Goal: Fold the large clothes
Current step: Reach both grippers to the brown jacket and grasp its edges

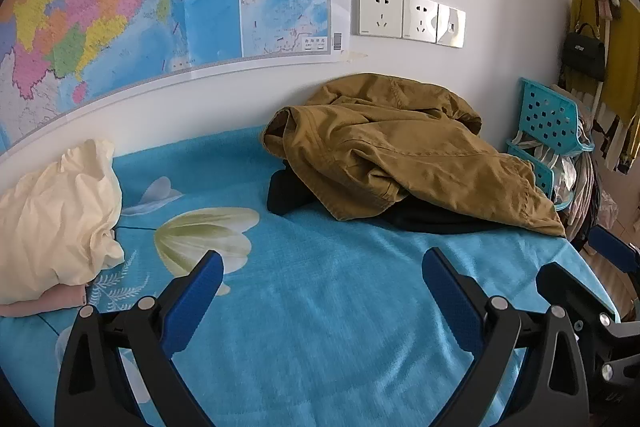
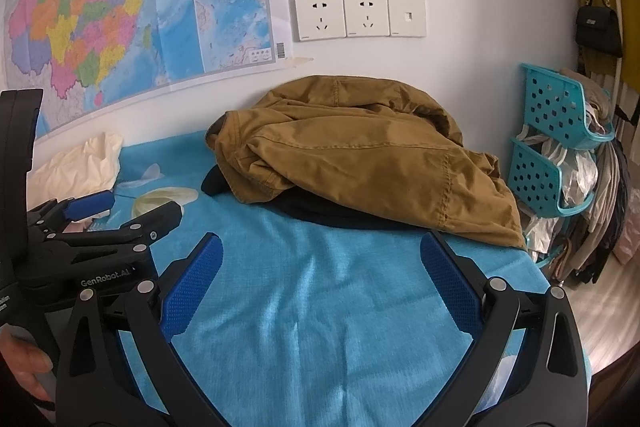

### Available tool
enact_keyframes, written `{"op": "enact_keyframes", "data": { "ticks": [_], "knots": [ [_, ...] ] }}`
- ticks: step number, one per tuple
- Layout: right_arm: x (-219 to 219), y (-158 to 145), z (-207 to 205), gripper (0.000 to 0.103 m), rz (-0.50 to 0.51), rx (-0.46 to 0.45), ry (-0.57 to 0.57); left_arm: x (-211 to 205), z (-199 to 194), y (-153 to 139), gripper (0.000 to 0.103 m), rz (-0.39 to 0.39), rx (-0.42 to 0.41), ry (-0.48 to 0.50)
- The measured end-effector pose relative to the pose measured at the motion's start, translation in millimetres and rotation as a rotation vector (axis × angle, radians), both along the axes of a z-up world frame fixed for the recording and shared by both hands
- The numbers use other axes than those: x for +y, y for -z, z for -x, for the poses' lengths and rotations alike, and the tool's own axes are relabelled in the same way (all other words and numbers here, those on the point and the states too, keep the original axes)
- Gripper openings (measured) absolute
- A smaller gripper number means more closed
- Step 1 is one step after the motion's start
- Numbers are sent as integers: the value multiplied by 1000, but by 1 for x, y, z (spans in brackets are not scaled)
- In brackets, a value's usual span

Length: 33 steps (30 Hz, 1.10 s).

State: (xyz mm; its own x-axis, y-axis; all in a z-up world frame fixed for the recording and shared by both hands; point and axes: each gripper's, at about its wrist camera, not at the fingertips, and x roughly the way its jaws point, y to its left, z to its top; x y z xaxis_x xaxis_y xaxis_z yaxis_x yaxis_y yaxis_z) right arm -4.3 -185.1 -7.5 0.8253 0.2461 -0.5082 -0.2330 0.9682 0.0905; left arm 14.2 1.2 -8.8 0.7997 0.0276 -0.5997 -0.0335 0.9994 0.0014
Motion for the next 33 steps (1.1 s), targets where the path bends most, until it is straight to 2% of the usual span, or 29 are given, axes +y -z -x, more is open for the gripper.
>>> {"op": "enact_keyframes", "data": {
  "ticks": [10,21,23,24,27,28,30,32,33],
  "knots": [
    [12,-3,-27,98,45,0,-51,16,-29,7,97,11,43,-26],
    [64,11,-121,98,248,29,-172,60,-78,23,97,35,108,-117],
    [74,17,-140,95,283,47,-190,68,-84,27,97,35,118,-133],
    [80,20,-149,90,299,53,-197,72,-87,28,97,31,123,-143],
    [89,24,-170,64,310,66,-229,77,-90,29,97,21,124,-154],
    [90,25,-174,44,298,78,-236,79,-91,28,97,14,121,-157],
    [88,20,-179,10,271,81,-263,81,-93,27,97,-1,116,-157],
    [86,10,-171,13,280,28,-257,85,-94,26,97,-16,105,-158],
    [91,7,-165,30,332,-1,-262,87,-94,26,97,-18,102,-156]
  ]
}}
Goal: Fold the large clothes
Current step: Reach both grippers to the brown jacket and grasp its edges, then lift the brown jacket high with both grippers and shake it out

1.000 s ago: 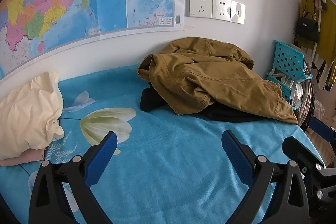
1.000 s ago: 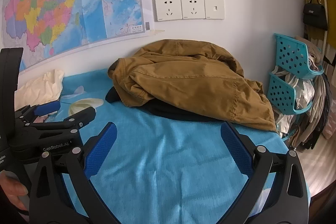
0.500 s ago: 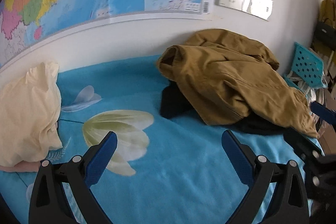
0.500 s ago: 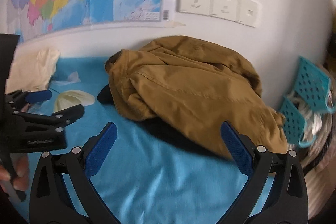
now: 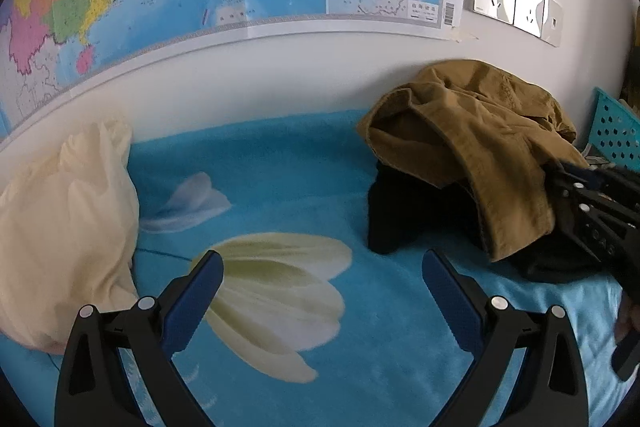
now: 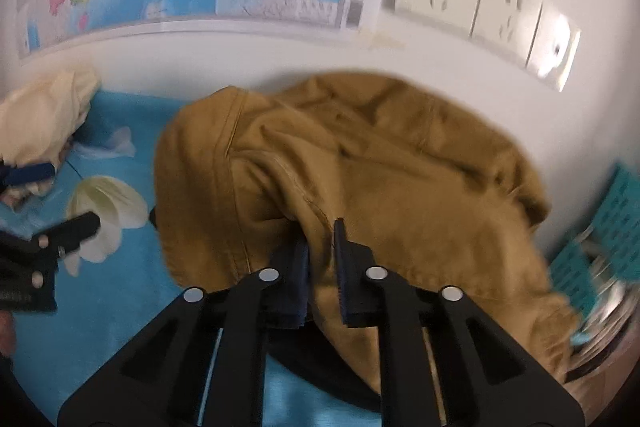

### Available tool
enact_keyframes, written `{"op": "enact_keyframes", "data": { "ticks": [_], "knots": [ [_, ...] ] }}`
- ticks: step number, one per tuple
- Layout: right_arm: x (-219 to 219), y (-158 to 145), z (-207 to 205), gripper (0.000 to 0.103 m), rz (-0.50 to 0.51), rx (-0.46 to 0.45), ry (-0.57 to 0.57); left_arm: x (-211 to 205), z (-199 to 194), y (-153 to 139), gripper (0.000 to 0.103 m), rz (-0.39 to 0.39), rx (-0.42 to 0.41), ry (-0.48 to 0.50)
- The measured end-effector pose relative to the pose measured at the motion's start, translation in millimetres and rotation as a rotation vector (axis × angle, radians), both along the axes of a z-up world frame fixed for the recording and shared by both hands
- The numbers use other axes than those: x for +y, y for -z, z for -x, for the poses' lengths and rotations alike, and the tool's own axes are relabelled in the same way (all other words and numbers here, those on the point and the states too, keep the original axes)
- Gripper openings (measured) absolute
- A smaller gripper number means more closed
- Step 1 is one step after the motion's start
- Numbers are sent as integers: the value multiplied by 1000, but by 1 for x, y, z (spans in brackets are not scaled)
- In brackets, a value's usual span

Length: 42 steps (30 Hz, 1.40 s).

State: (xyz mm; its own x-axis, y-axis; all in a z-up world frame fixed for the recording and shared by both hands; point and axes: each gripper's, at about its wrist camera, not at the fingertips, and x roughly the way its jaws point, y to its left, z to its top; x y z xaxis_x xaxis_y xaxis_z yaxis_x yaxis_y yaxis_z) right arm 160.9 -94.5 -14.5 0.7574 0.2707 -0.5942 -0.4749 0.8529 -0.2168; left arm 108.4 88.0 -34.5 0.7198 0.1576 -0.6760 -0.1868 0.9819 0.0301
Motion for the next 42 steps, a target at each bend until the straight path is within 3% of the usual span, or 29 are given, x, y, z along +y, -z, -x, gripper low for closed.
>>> {"op": "enact_keyframes", "data": {
  "ticks": [1,2,3,6,7,8,11,15,18,21,24,30,31,32,33,34,36,37,38,39,40,42],
  "knots": [
    [5,0,1,63,35,-14,-8,2,-2,1,97,-4,2,-3],
    [11,1,0,73,73,-30,-18,4,-4,2,97,-5,5,-4],
    [17,2,-2,73,108,-51,-22,5,-7,3,97,-6,10,-4],
    [23,9,-27,67,116,22,-50,8,-13,6,97,-13,17,-10],
    [20,7,-35,29,86,45,-80,9,-14,7,97,-17,16,-10],
    [15,3,-38,7,48,80,-121,10,-15,7,97,-21,15,-7],
    [-9,-30,-33,4,-34,59,-118,13,-22,5,97,-45,-4,11],
    [-74,-120,-5,4,-241,-107,-66,8,-33,-7,97,-61,-90,80],
    [-128,-167,3,3,-359,-181,2,-11,-45,-20,97,-94,-173,191],
    [-172,-187,-3,3,-439,-198,72,-36,-54,-26,97,-134,-253,325],
    [-207,-189,-11,3,-538,-157,94,-67,-63,-30,97,-217,-331,463],
    [-204,-179,-13,3,-553,-123,29,-115,-81,-29,96,-360,-420,632],
    [-201,-178,-14,3,-545,-117,14,-124,-84,-25,82,-398,-424,659],
    [-202,-179,-7,3,-531,-126,11,-128,-88,-22,37,-414,-411,671],
    [-199,-178,-6,3,-508,-138,9,-129,-92,-21,18,-393,-383,689],
    [-198,-176,-3,4,-486,-146,-4,-128,-99,-21,7,-352,-342,696],
    [-196,-168,-3,15,-472,-116,-30,-122,-105,-22,7,-301,-336,667],
    [-194,-163,-2,46,-444,-120,-22,-119,-107,-23,7,-267,-325,661],
    [-193,-157,1,67,-418,-137,-9,-116,-110,-25,7,-239,-317,654],
    [-191,-149,7,100,-381,-150,-7,-114,-111,-26,7,-223,-315,645],
    [-191,-142,11,95,-365,-148,-24,-114,-111,-28,6,-211,-319,646],
    [-186,-125,22,97,-322,-139,-64,-114,-113,-30,6,-195,-318,641]
  ]
}}
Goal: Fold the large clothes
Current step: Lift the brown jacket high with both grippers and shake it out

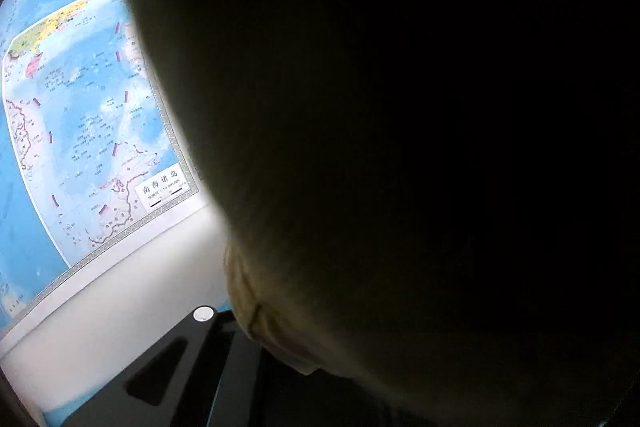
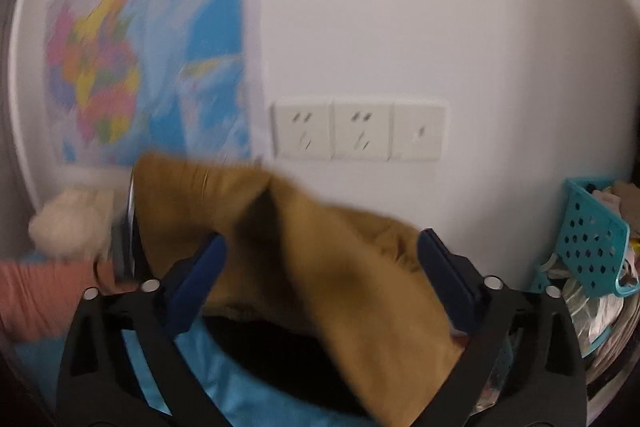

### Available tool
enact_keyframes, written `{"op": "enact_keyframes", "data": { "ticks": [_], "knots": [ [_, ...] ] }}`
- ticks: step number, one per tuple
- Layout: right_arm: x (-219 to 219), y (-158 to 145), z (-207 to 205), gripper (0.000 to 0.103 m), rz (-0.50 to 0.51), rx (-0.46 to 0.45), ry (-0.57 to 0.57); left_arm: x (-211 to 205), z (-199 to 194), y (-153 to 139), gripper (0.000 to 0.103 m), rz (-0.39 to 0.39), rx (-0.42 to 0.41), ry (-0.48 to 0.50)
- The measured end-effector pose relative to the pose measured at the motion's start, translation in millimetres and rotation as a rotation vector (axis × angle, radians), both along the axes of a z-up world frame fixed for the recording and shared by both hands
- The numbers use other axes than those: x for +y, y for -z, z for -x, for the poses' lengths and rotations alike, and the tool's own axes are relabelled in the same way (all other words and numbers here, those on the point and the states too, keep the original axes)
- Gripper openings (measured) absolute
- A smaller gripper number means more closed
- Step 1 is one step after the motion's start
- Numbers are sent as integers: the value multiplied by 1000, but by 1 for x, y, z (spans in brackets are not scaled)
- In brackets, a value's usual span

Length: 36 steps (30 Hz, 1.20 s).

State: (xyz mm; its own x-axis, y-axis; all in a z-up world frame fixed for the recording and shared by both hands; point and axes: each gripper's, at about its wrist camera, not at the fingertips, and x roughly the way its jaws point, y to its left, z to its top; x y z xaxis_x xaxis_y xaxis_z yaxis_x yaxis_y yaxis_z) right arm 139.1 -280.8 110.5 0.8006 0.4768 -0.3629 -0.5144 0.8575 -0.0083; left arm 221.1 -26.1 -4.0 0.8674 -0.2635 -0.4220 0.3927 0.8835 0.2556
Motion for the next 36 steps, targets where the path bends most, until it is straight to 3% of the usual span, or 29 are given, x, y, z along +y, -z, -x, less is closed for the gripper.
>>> {"op": "enact_keyframes", "data": {
  "ticks": [3,5,6,7,9,14,19,22,27,30,36],
  "knots": [
    [23,35,4,97,225,-44,55,7,-3,-8,6,12,14,7],
    [31,44,-6,85,286,-64,90,7,-4,-9,6,-5,6,5],
    [31,44,-12,48,276,-51,88,7,-6,-10,6,-8,10,-3],
    [29,41,-23,3,256,-16,84,6,-6,-11,6,-8,11,-5],
    [18,30,-38,3,213,36,128,3,-7,-19,6,-5,8,-14],
    [-55,-47,-25,3,42,-53,338,-22,-1,-68,6,23,-69,5],
    [-92,-151,22,3,-28,-225,396,-53,15,-161,5,145,-166,11],
    [-96,-212,69,3,-40,-336,382,-39,35,-216,5,249,-212,16],
    [-85,-279,158,3,-27,-500,312,-15,115,-280,5,245,-406,-2],
    [-89,-299,201,3,-54,-517,255,12,172,-310,6,254,-463,-6],
    [-84,-298,263,3,-120,-490,100,47,302,-342,6,212,-599,-100]
  ]
}}
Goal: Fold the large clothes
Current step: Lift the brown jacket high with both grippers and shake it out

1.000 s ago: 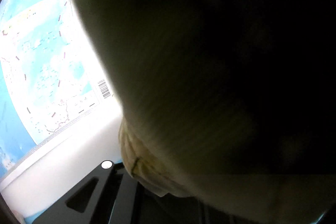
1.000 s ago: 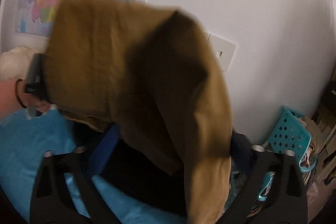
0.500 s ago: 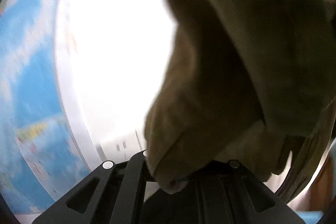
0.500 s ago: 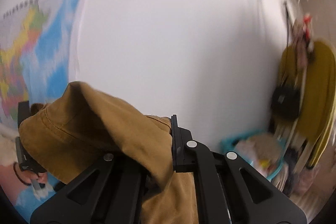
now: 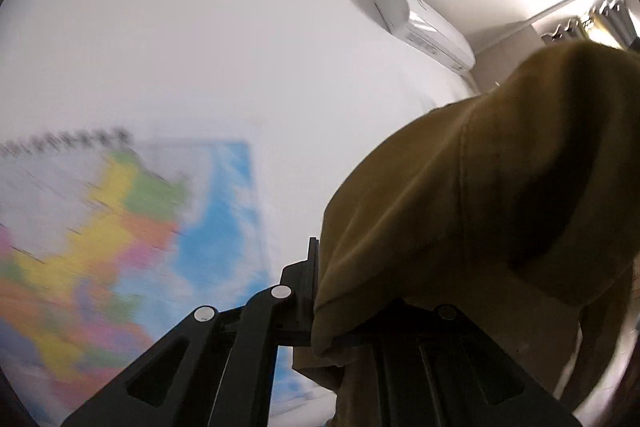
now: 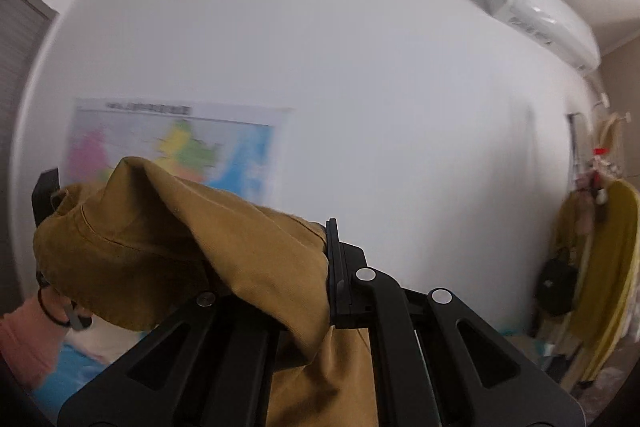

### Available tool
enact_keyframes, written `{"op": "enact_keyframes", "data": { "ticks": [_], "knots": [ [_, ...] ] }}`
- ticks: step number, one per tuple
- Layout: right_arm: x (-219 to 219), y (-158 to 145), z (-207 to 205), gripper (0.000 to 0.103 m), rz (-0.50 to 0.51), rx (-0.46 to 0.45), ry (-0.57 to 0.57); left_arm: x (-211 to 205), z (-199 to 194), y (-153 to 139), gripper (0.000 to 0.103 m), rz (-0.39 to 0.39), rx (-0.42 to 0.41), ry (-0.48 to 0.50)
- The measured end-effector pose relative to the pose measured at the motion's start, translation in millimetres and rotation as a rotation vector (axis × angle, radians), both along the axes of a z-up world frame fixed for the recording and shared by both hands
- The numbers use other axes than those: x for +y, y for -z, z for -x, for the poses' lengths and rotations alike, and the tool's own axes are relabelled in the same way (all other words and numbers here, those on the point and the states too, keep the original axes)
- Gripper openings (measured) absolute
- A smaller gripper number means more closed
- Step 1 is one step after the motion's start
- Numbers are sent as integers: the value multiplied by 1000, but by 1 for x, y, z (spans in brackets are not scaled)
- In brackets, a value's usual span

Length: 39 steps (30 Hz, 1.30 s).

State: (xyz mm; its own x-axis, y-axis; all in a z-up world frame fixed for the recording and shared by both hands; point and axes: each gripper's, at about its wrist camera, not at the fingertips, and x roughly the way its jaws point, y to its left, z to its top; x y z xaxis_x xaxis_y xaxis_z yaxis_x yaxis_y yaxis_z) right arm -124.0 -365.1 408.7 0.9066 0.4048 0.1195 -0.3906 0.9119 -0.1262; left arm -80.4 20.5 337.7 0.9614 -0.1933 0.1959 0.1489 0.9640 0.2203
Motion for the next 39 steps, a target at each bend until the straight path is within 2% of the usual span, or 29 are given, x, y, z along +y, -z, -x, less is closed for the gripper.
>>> {"op": "enact_keyframes", "data": {
  "ticks": [3,5,8,9,10,12,13,15,17,19,20,21,23,24,27,29,31,33,34,37,38,39],
  "knots": [
    [9,7,24,3,0,27,-99,21,58,-5,6,-14,-18,-54],
    [20,15,45,3,-3,54,-209,36,101,-4,6,-30,-30,-111],
    [32,22,68,3,22,71,-313,25,160,-7,6,-72,-34,-215],
    [38,25,73,3,34,72,-337,7,173,-18,6,-78,-24,-243],
    [46,28,72,3,42,86,-367,3,174,-17,6,-81,-6,-275],
    [60,34,61,4,51,113,-407,14,177,-22,6,-97,3,-332],
    [72,41,44,4,56,143,-416,22,154,-12,6,-109,14,-363],
    [86,53,11,4,37,220,-438,41,142,2,6,-115,62,-404],
    [112,74,-41,4,26,334,-460,53,106,15,7,-110,141,-458],
    [140,101,-89,4,33,451,-441,66,51,48,9,-131,239,-530],
    [153,115,-111,5,53,500,-427,76,54,74,9,-128,276,-549],
    [172,138,-141,5,98,558,-378,84,34,90,9,-124,334,-564],
    [196,179,-184,5,102,681,-355,101,-23,135,8,-114,457,-590],
    [205,195,-199,5,125,705,-331,111,-48,158,8,-113,515,-607],
    [233,265,-260,5,136,878,-280,144,-120,237,7,-35,739,-599],
    [248,292,-282,5,171,933,-250,157,-143,267,5,-13,810,-607],
    [255,317,-304,5,179,989,-229,173,-166,286,5,5,859,-630],
    [258,330,-322,5,182,1031,-224,195,-189,291,5,45,908,-640],
    [258,338,-334,6,169,1064,-205,193,-193,313,8,54,928,-627],
    [258,360,-362,10,130,1164,-189,204,-206,317,10,71,977,-643],
    [257,372,-370,14,140,1198,-160,202,-209,318,22,61,1001,-640],
    [249,381,-365,36,153,1214,-129,205,-213,322,28,55,1021,-650]
  ]
}}
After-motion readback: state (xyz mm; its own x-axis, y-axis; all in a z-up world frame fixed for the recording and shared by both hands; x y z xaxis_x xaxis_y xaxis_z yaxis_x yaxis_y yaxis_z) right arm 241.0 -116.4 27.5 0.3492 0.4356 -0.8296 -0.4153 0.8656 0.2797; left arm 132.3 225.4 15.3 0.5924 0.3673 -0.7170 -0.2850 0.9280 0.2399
